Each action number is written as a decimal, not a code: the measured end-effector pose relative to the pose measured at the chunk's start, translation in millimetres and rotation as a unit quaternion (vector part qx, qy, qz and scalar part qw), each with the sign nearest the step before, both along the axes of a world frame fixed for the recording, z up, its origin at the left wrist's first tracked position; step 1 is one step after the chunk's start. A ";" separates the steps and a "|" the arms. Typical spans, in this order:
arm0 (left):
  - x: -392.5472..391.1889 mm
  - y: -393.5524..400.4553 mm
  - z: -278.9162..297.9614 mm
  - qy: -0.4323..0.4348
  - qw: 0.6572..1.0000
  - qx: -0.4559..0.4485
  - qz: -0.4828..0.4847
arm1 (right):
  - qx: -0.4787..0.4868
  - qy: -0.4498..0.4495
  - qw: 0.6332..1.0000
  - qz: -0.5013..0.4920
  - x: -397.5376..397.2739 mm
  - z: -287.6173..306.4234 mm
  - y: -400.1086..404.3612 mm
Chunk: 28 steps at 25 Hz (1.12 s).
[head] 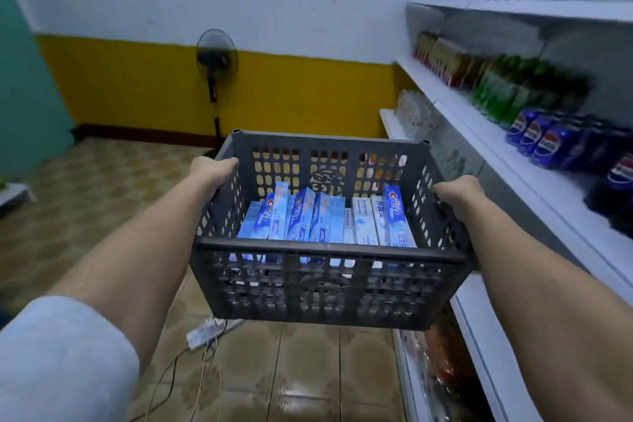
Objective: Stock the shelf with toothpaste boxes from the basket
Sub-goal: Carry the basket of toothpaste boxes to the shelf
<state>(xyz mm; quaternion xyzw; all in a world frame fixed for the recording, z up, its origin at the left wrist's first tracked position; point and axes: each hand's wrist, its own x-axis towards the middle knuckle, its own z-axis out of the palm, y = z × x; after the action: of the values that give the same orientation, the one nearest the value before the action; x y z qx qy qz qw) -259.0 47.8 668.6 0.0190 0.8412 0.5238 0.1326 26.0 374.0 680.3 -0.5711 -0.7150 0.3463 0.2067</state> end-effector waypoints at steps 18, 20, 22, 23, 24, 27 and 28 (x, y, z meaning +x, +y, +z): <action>-215.8 235.2 -7.1 0.004 0.999 -0.001 0.049 | 0.006 -0.016 1.000 0.018 -221.0 -8.6 232.8; -256.9 263.0 -16.6 0.002 0.999 -0.008 0.046 | 0.001 -0.027 1.000 0.011 -255.2 -17.1 256.6; -302.6 290.7 -29.0 -0.004 0.999 -0.019 0.041 | -0.006 -0.029 1.000 0.005 -291.9 -26.2 279.0; -325.7 304.9 -36.4 -0.009 0.999 -0.028 0.038 | -0.012 -0.025 1.000 -0.002 -310.7 -32.3 290.8; -347.6 318.1 -43.5 -0.013 0.999 -0.034 0.035 | -0.015 -0.020 1.000 -0.008 -328.3 -38.1 302.0; -414.4 359.9 -57.1 -0.022 0.999 -0.042 0.019 | -0.017 -0.030 0.999 -0.029 -382.4 -46.1 332.1; -430.0 370.6 -59.0 -0.023 0.999 -0.041 0.012 | -0.019 -0.034 0.999 -0.029 -394.1 -47.9 338.7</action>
<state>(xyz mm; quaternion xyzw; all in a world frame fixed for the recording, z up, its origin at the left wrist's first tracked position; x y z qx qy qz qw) -688.9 418.4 609.6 -0.0087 0.8587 0.4912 0.1463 -368.1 712.6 632.4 -0.6069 -0.6982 0.3337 0.1813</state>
